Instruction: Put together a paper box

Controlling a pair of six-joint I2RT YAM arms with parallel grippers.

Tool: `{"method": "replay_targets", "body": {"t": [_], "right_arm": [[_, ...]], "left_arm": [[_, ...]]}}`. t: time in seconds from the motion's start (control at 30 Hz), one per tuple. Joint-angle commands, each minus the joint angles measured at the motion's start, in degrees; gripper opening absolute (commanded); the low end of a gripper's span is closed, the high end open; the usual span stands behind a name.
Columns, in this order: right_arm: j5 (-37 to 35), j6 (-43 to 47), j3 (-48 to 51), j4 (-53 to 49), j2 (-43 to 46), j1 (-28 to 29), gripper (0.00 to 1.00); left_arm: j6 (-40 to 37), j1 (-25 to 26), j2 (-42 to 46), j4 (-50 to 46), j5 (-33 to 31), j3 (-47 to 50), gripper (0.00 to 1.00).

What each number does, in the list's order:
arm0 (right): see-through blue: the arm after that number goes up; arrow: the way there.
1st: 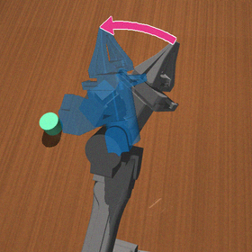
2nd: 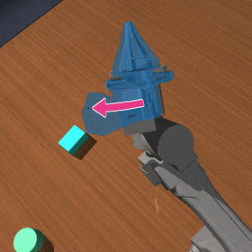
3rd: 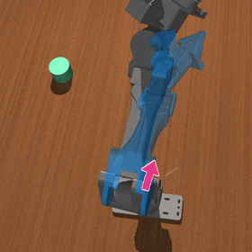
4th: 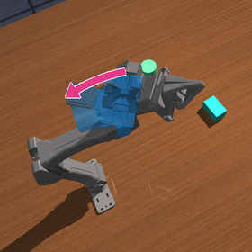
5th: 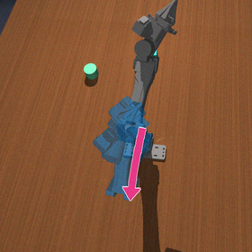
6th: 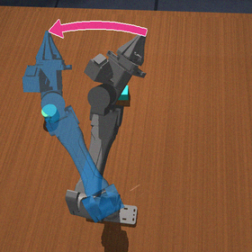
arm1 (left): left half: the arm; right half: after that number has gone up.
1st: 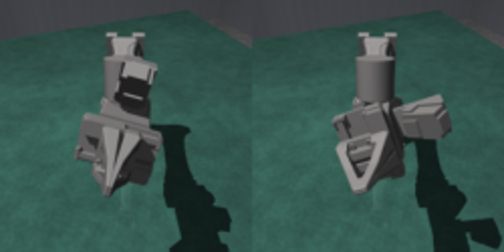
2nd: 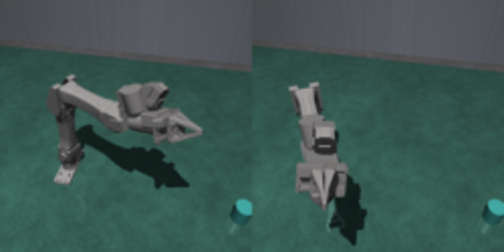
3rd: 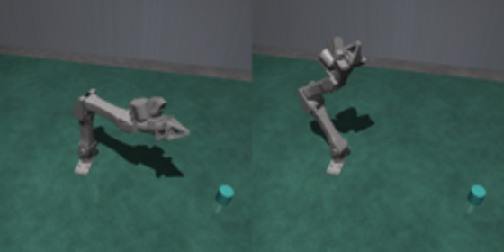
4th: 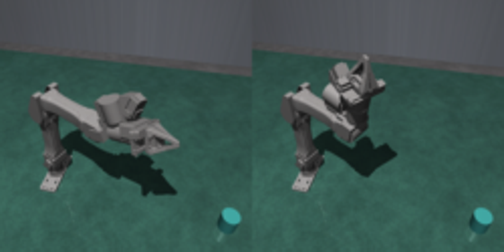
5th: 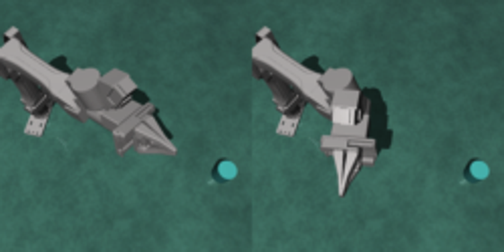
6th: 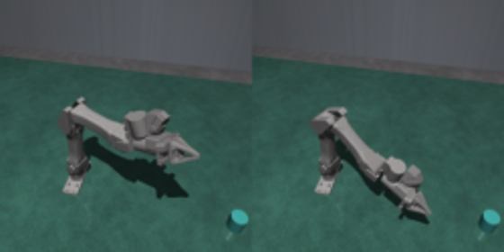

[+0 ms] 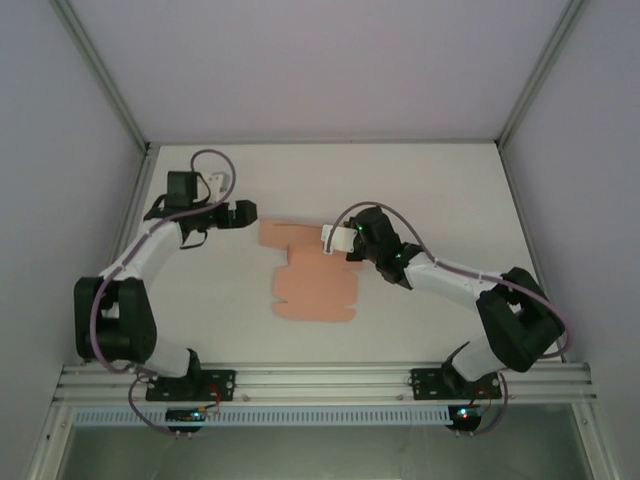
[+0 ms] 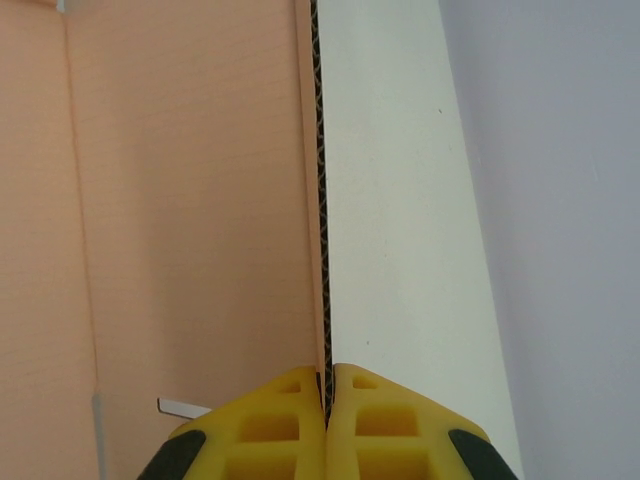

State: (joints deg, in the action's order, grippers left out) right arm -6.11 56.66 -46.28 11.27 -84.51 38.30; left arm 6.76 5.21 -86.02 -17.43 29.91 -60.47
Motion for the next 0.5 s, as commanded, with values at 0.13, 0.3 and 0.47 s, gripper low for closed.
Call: {"method": "replay_targets", "body": {"t": [0.13, 0.3, 0.47], "right_arm": [[0.97, 1.76, -2.37, 2.40, -1.14, 0.18, 0.00], [2.70, -0.18, -2.90, 1.75, -0.74, -0.25, 0.00], [2.96, -2.53, -3.21, 2.40, -0.72, -0.34, 0.00]], "left_arm": [[-10.78, 7.00, -9.13, -8.03, 1.29, -9.32, 1.00], [-12.76, 11.15, -10.52, -9.54, -5.25, -9.21, 1.00], [-11.83, 15.03, -9.24, -5.08, -15.81, -6.80, 1.00]]}}
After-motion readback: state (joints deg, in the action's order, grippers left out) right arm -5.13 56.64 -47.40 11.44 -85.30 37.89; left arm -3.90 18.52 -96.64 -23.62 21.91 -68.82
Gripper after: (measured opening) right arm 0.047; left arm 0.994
